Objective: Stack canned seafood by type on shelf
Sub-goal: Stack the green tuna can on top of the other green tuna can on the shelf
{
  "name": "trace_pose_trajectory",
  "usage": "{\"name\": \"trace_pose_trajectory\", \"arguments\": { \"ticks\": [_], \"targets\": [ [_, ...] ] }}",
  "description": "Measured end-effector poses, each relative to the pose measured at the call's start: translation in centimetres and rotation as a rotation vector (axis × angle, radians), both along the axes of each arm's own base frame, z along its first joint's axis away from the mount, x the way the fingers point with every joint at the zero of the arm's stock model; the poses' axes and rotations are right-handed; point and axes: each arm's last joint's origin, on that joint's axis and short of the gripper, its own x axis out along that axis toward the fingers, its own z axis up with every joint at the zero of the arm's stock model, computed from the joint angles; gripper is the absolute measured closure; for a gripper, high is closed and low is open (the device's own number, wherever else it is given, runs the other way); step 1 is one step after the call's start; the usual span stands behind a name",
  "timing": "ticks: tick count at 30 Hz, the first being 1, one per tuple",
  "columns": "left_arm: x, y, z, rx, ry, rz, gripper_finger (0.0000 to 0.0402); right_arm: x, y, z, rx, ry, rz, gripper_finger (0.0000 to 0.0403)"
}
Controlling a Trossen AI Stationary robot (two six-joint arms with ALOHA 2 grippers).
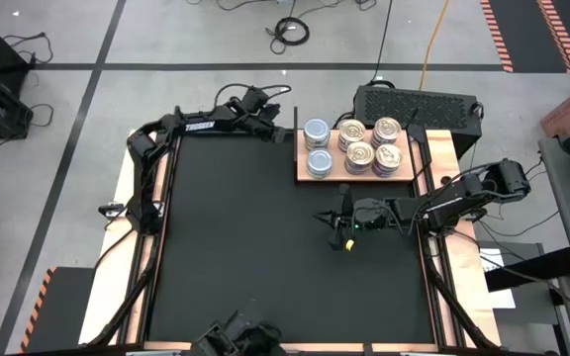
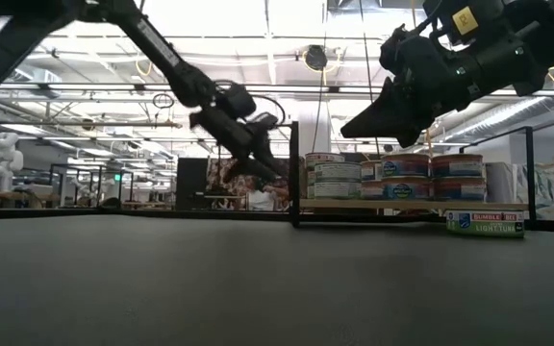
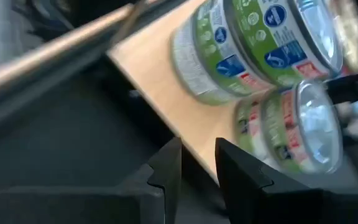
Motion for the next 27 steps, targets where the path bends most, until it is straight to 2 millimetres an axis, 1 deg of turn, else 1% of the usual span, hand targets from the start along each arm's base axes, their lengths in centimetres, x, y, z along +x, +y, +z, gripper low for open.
{"name": "trace_pose_trajectory", "arguments": {
  "ticks": [5, 8, 9, 11, 13, 17, 19, 21, 24, 27],
  "targets": [
    [-1.7, -1.2, 3.3, 0.164, 0.126, 0.005, 0.0302, 0.0, -0.1, 0.0, 0.026, -0.006, -0.015, 0.0403],
    [-2.6, -2.6, 5.4, 0.256, 0.208, 0.002, 0.0302, 0.2, -0.6, 0.1, 0.055, -0.006, -0.046, 0.0403],
    [-3.0, -3.1, 6.2, 0.282, 0.227, 0.0, 0.0302, 0.4, -0.8, 0.3, 0.055, 0.002, -0.055, 0.0403],
    [-3.8, -4.2, 7.1, 0.317, 0.248, -0.024, 0.0302, 0.9, -1.2, 1.0, 0.054, 0.037, -0.056, 0.0403],
    [-4.7, -5.2, 7.5, 0.33, 0.247, -0.037, 0.0302, 1.6, -1.8, 2.0, 0.048, 0.088, -0.064, 0.0403],
    [-7.2, -7.3, 7.0, 0.351, 0.205, -0.014, 0.0302, 2.5, -4.1, 4.1, -0.001, 0.185, -0.124, 0.0403],
    [-8.5, -8.6, 5.8, 0.346, 0.168, 0.014, 0.0302, 2.7, -5.7, 5.3, -0.006, 0.196, -0.126, 0.0403],
    [-9.5, -10.0, 4.6, 0.34, 0.092, 0.025, 0.0302, 2.7, -7.5, 6.8, 0.001, 0.177, -0.108, 0.0403],
    [-10.1, -12.5, 3.1, 0.354, -0.09, 0.009, 0.0302, 2.5, -10.7, 8.8, -0.002, 0.129, -0.17, 0.0403],
    [-10.0, -15.1, 1.6, 0.383, -0.229, -0.036, 0.0302, 2.2, -14.0, 10.7, -0.027, 0.097, -0.27, 0.0403]
  ]
}}
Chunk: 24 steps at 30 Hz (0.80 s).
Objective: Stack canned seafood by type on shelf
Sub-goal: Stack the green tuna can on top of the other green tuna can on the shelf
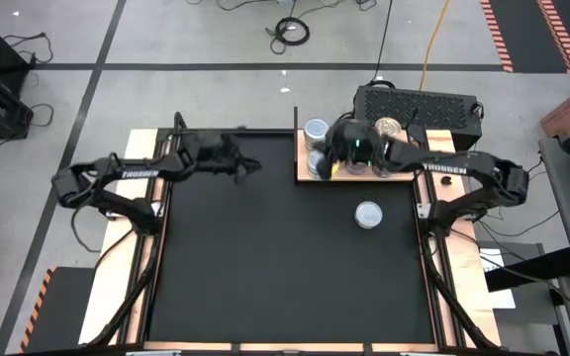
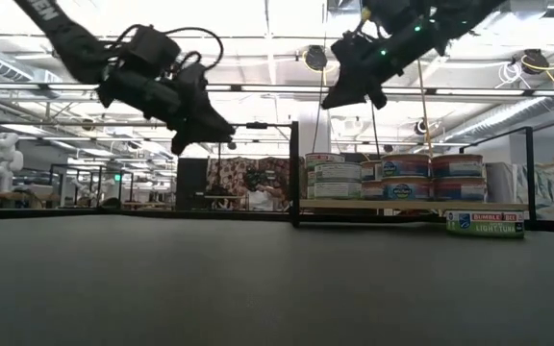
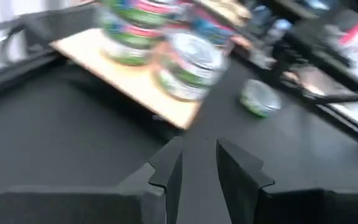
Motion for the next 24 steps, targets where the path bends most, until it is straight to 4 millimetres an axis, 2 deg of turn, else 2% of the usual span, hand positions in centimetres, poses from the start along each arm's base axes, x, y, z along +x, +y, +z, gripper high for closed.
{"name": "trace_pose_trajectory", "arguments": {
  "ticks": [4, 9, 17, 24],
  "targets": [
    [0.5, -2.7, -0.8, 0.052, -0.1, -0.104, 0.0302, -0.1, -3.7, 1.2, -0.008, 0.036, -0.095, 0.0403],
    [1.3, -4.2, -0.3, 0.087, -0.158, -0.171, 0.0302, 0.9, -7.1, 0.3, 0.082, 0.145, -0.091, 0.0403],
    [1.3, -4.3, -0.1, 0.123, -0.178, -0.18, 0.0302, 1.2, -10.0, -2.1, 0.117, 0.206, -0.148, 0.0403],
    [1.3, -4.0, 0.1, 0.14, -0.191, -0.152, 0.0302, 1.6, -10.6, -3.1, 0.086, 0.235, -0.126, 0.0403]
  ]
}}
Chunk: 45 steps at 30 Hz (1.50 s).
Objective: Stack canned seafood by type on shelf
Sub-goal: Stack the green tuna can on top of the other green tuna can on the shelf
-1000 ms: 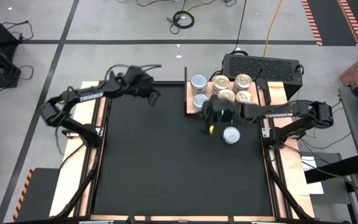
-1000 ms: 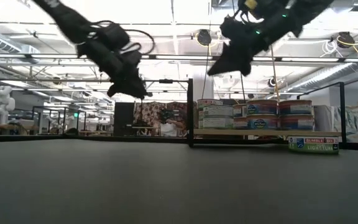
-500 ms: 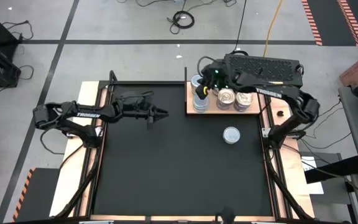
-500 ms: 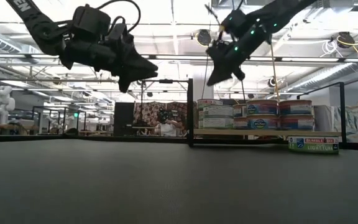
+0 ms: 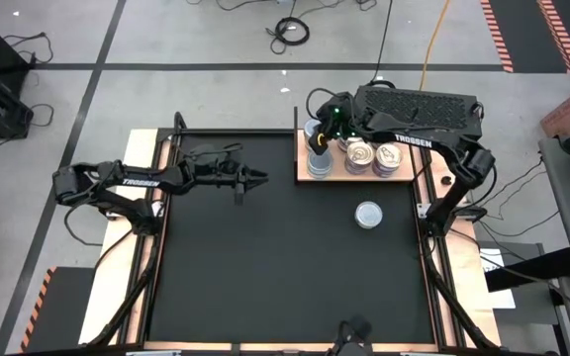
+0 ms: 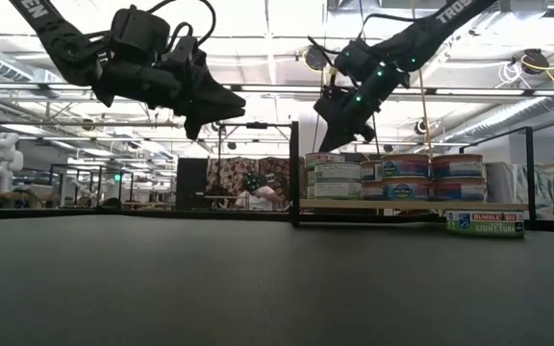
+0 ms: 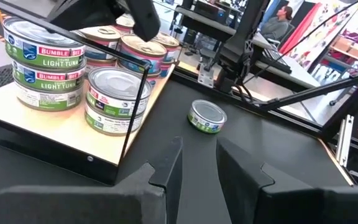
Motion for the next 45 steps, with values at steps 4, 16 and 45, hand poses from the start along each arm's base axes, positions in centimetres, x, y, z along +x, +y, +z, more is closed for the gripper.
{"name": "trace_pose_trajectory", "arguments": {
  "ticks": [4, 16, 45],
  "targets": [
    [0.0, 0.0, 0.0, 0.0, 0.0, 0.002, 0.0302, 0.1, -0.1, 0.1, -0.03, -0.006, 0.009, 0.0403],
    [0.0, 0.0, 0.0, 0.024, 0.005, -0.001, 0.0302, -0.1, -0.2, -0.1, -0.021, 0.02, 0.01, 0.0403],
    [0.0, -0.1, 0.0, 0.019, 0.005, -0.004, 0.0302, -1.5, 1.8, 3.0, -0.07, 0.02, 0.063, 0.0403]
  ]
}}
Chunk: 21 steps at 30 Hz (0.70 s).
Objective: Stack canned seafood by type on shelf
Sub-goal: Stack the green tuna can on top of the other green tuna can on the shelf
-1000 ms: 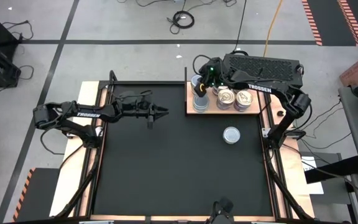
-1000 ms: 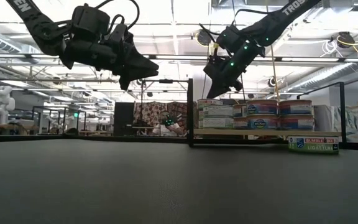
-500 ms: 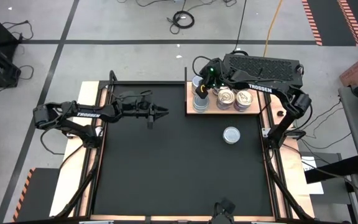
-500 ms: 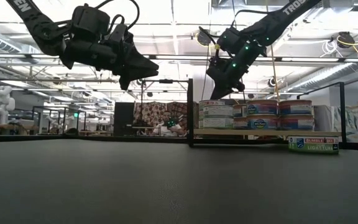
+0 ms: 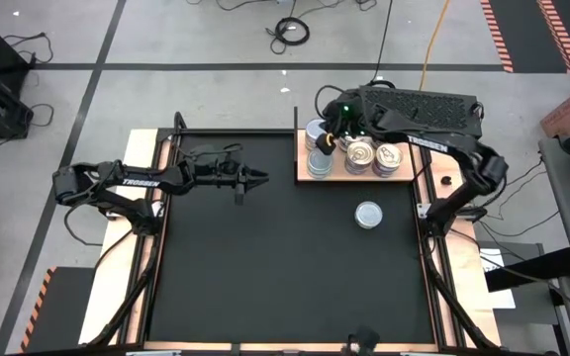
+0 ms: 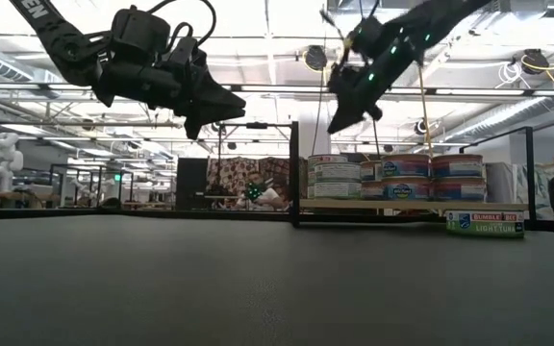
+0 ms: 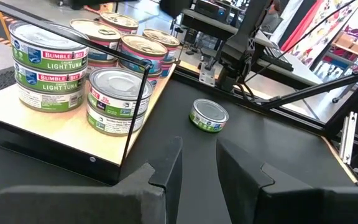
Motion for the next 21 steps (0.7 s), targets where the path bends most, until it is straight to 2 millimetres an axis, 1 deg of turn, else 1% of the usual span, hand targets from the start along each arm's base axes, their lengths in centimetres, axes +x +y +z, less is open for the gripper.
{"name": "trace_pose_trajectory", "arguments": {
  "ticks": [3, 5, 8, 11, 13, 16, 18, 21],
  "targets": [
    [0.1, -0.3, 0.0, -0.028, -0.001, -0.008, 0.0302, -0.6, 2.3, 1.3, 0.027, 0.031, 0.043, 0.0403],
    [0.3, -0.8, 0.0, -0.07, -0.003, -0.017, 0.0302, -1.0, 4.2, 1.8, 0.066, 0.068, 0.075, 0.0403],
    [0.6, -1.8, 0.0, -0.072, -0.002, -0.035, 0.0302, -1.4, 7.7, 2.5, 0.149, 0.119, 0.122, 0.0403],
    [1.0, -3.1, 0.0, -0.038, 0.001, -0.066, 0.0302, -1.7, 11.5, 2.2, 0.264, 0.201, 0.155, 0.0403],
    [1.2, -4.0, 0.0, 0.004, 0.002, -0.083, 0.0302, -2.0, 14.2, 1.1, 0.348, 0.277, 0.159, 0.0403],
    [1.5, -5.1, 0.0, 0.033, 0.004, -0.074, 0.0302, -2.9, 17.3, -1.7, 0.443, 0.407, 0.091, 0.0403],
    [1.6, -5.6, 0.0, 0.059, 0.006, -0.061, 0.0302, -4.0, 18.4, -4.0, 0.422, 0.488, -0.009, 0.0403],
    [1.8, -6.3, -0.3, 0.067, 0.026, -0.06, 0.0302, -5.7, 18.9, -6.2, 0.413, 0.537, -0.16, 0.0403]
  ]
}}
